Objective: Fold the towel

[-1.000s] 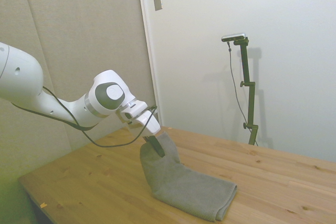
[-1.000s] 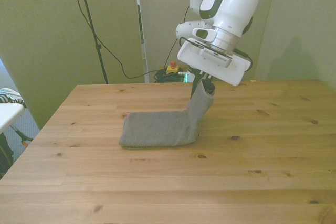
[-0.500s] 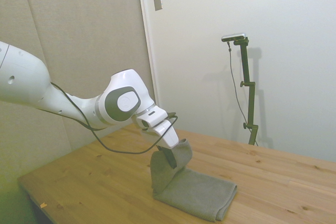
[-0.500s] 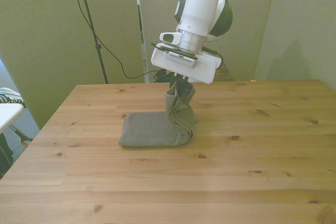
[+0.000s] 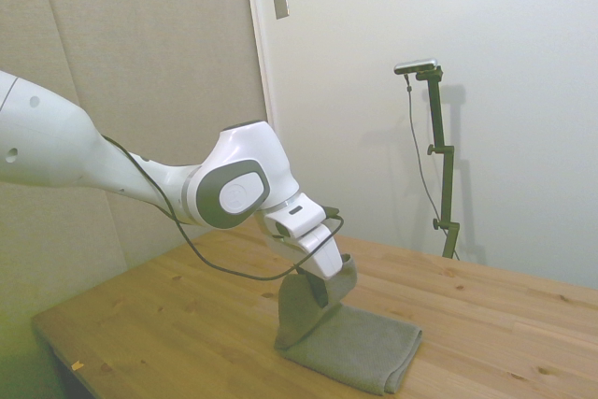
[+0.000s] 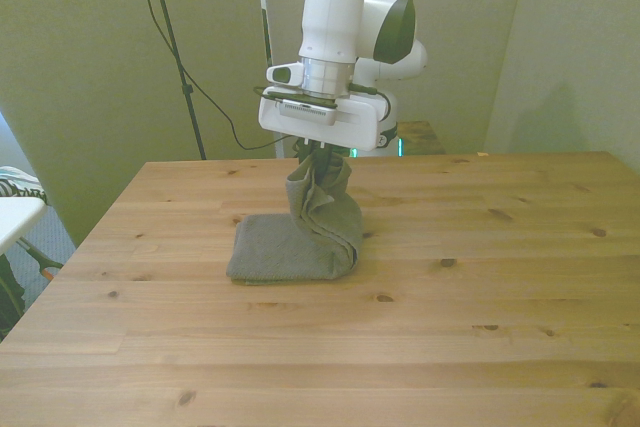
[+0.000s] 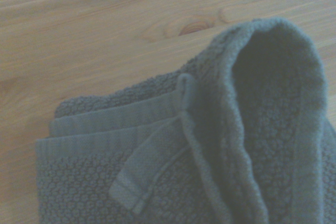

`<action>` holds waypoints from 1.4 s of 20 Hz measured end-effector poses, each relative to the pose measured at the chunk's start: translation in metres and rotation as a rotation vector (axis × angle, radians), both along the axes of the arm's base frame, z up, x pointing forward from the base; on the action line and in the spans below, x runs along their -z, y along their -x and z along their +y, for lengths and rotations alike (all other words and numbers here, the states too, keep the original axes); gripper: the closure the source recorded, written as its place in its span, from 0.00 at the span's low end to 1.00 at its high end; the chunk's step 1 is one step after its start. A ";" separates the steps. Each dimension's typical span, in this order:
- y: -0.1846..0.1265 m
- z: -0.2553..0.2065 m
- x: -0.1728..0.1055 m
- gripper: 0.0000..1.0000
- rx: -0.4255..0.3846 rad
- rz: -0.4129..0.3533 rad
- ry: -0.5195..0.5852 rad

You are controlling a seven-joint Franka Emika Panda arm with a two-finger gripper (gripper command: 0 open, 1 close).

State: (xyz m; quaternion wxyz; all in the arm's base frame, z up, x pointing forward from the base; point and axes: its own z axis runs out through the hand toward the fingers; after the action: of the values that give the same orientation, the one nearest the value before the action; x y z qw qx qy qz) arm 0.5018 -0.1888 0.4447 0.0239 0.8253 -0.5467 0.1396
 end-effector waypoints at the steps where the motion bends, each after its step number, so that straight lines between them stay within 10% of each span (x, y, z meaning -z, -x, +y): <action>1: 0.003 -0.008 -0.001 1.00 0.005 -0.001 -0.004; 5: 0.015 -0.043 -0.003 1.00 0.010 -0.030 -0.057; 6: 0.018 -0.050 -0.002 0.00 0.012 -0.038 -0.065; 28: 0.021 -0.047 -0.026 0.00 -0.055 -0.109 -0.089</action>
State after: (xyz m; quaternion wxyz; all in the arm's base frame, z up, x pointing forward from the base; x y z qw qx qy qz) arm 0.4806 -0.2363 0.4707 -0.0465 0.8314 -0.5300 0.1604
